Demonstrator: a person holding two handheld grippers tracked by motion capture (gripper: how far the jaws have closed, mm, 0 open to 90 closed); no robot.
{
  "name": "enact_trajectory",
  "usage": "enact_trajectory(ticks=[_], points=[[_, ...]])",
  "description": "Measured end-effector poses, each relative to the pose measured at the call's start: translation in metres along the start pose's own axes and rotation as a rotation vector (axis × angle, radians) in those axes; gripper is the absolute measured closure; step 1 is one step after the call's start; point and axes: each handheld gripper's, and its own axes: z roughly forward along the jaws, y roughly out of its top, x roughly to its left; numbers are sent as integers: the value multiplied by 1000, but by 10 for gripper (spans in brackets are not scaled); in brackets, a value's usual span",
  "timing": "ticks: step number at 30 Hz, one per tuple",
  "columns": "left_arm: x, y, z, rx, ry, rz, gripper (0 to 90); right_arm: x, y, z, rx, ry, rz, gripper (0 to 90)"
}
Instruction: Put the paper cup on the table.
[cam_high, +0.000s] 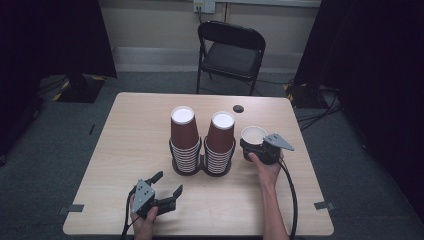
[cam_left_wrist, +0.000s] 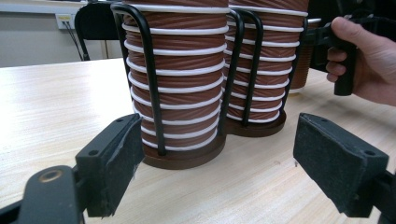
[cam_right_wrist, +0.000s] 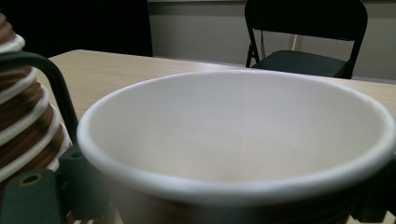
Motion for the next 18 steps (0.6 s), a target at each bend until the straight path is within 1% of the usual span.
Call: enact_trajectory(ticks=[1, 3, 5, 7, 9, 12, 14, 18], points=[[0, 0, 0, 0, 0, 0, 159, 0, -2, 1, -9, 1, 5, 95], [0, 0, -1, -4, -11, 17, 159, -1, -3, 0, -15, 0, 17, 95], [-1, 0, -1, -4, -7, 17, 159, -1, -3, -1, -8, 0, 11, 94], [-1, 0, -1, -1, -2, 9, 159, 0, -3, -3, 8, 2, 12, 94], [0, 0, 0, 5, 3, 4, 159, -1, -4, -3, 31, -6, 1, 94], [-1, 0, 0, 0, -1, 9, 159, -1, -7, -3, 59, -8, 2, 103], [-1, 0, 0, 2, 1, 11, 159, -2, -8, -2, 65, -13, -6, 105], [-1, 0, 0, 5, 1, 8, 159, -2, -9, -2, 98, -17, -15, 114]])
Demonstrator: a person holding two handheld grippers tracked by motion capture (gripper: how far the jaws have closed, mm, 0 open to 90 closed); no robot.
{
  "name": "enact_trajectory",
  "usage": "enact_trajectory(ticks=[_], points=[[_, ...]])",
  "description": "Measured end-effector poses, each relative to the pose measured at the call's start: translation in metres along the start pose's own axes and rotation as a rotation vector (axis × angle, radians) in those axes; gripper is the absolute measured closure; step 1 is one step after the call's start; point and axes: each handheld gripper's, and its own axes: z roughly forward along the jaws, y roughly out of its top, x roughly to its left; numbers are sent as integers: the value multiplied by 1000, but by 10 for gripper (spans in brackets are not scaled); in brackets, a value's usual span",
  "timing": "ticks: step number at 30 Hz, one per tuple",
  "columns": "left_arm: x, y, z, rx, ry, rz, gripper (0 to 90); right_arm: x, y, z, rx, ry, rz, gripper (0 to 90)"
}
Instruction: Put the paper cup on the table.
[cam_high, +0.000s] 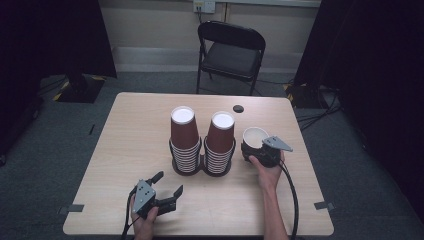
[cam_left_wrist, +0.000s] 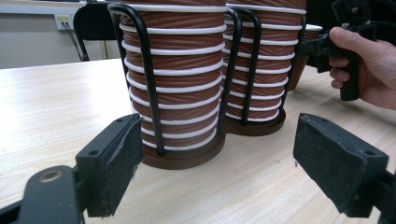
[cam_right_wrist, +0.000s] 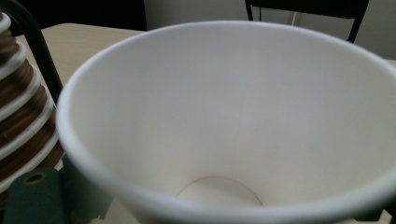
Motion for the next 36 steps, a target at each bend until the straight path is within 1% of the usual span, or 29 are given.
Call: enact_trajectory(ticks=[4, 7, 9, 11, 12, 16, 18, 21, 22, 23, 26, 29, 30, 32, 34, 36], points=[[-1, 0, 1, 7, 5, 5, 159, 1, -4, 1, 47, -2, 7, 131], [-1, 0, 1, 7, 8, 13, 159, 3, -5, 2, 76, 0, 1, 138], [-1, 0, 1, 3, 7, 9, 159, 1, -7, 1, 95, 3, 4, 141], [-1, 0, 1, 1, 5, 9, 159, 1, -8, -1, 102, -3, 11, 141], [-1, 0, 0, 0, 6, 9, 159, 0, -8, -1, 114, -8, 12, 141], [-1, 0, 0, 1, 9, 9, 159, 0, -10, -6, 115, -8, 21, 139], [-1, 0, 1, 2, 12, 7, 159, 1, -11, -8, 132, -9, 22, 133], [-1, 0, 1, 3, 14, 9, 159, 2, -10, -11, 130, -11, 27, 132], [-1, 0, 1, 5, 22, 5, 159, 4, -8, -14, 126, -14, 28, 132], [-1, 0, 1, 5, 17, 5, 159, 5, -7, -15, 126, -19, 26, 132], [-1, 0, 1, 4, 26, 1, 159, 8, -6, -19, 124, -31, 29, 130], [-1, 0, 1, 4, 27, -2, 159, 9, -5, -22, 120, -33, 32, 130], [-1, 0, 1, 4, 27, -2, 159, 11, -4, -26, 89, -34, 35, 134], [-1, 0, 1, 4, 28, -2, 159, 11, -5, -29, 79, -47, 30, 133], [-1, 0, 1, 6, 26, 0, 159, 10, -4, -31, 79, -46, 63, 146], [-1, 0, 1, 3, 30, -4, 158, 10, -5, -34, 69, -42, 71, 143]])
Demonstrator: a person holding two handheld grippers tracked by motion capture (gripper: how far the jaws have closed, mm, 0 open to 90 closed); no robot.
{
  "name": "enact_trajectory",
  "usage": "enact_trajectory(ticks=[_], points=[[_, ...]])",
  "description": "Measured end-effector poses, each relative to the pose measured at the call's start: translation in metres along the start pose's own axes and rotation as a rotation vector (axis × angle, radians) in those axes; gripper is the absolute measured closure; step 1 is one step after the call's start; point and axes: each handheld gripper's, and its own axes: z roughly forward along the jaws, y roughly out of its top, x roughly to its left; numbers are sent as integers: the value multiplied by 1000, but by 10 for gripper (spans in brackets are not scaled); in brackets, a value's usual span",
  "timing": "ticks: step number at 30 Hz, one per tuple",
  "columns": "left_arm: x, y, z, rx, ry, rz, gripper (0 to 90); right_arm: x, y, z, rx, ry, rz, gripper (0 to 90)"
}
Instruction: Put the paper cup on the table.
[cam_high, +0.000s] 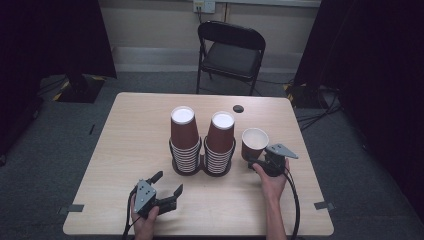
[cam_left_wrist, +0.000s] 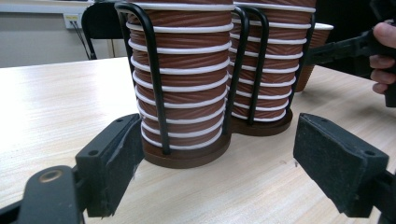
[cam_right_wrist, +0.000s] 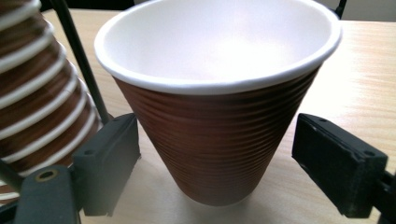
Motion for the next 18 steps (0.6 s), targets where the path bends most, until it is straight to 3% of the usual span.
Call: enact_trajectory(ticks=[4, 10, 16, 18], points=[[0, 0, 1, 6, 2, 0, 158, 5, -1, -6, 12, -1, 5, 144], [0, 0, 0, 8, 13, -12, 158, 8, -3, -21, -33, -17, 24, 142], [1, 0, 1, 6, 20, -18, 157, 13, -7, -40, -95, -2, 19, 193], [1, 0, 1, 7, 20, -18, 156, 16, -9, -47, -101, 3, -6, 187]])
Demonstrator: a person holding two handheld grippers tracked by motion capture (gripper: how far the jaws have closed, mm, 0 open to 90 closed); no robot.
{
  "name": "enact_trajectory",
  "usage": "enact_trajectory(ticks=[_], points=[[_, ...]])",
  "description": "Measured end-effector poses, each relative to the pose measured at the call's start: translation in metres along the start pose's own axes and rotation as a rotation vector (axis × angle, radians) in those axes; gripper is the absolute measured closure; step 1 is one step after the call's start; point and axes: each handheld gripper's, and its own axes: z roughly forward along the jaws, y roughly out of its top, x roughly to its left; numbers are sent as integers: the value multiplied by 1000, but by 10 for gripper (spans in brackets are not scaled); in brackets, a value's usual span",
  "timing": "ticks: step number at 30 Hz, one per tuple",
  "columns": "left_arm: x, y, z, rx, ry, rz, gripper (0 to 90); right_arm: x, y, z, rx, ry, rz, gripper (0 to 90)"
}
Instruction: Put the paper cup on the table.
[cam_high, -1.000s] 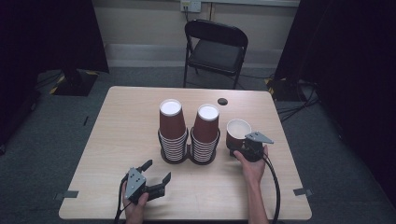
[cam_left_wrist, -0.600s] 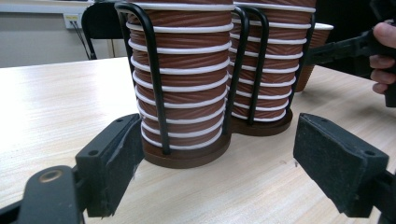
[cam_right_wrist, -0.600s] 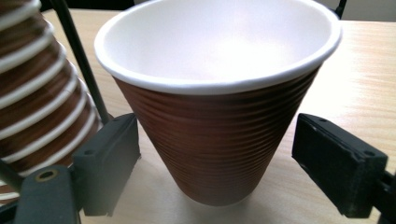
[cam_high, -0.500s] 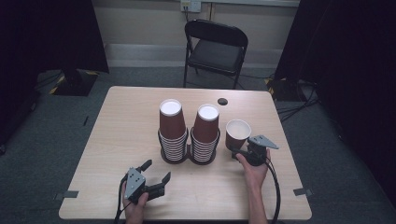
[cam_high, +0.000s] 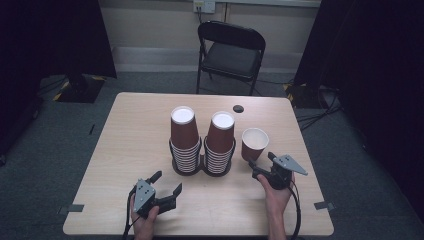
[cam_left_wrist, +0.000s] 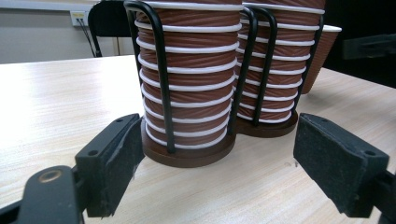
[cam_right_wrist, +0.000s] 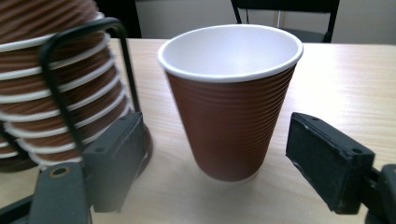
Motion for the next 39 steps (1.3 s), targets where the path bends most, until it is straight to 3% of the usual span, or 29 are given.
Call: enact_trajectory(ticks=[7, 13, 16, 26, 36, 39], points=[[1, 0, 1, 7, 3, -18, 154, 15, -5, -23, -63, 35, -22, 187], [1, 0, 0, 2, 12, -8, 155, 32, -8, -32, -110, 77, -17, 181], [-2, 0, 0, 2, 33, 3, 155, 44, -10, -34, -162, 112, -32, 159], [-3, -1, -1, -7, 64, 3, 156, 78, -30, -26, -162, 155, -51, 152], [-2, -1, -3, -20, 65, -11, 156, 82, -44, -20, -149, 156, -44, 134], [-2, -1, -3, -24, 60, -16, 157, 83, -45, -20, -154, 148, -61, 133]])
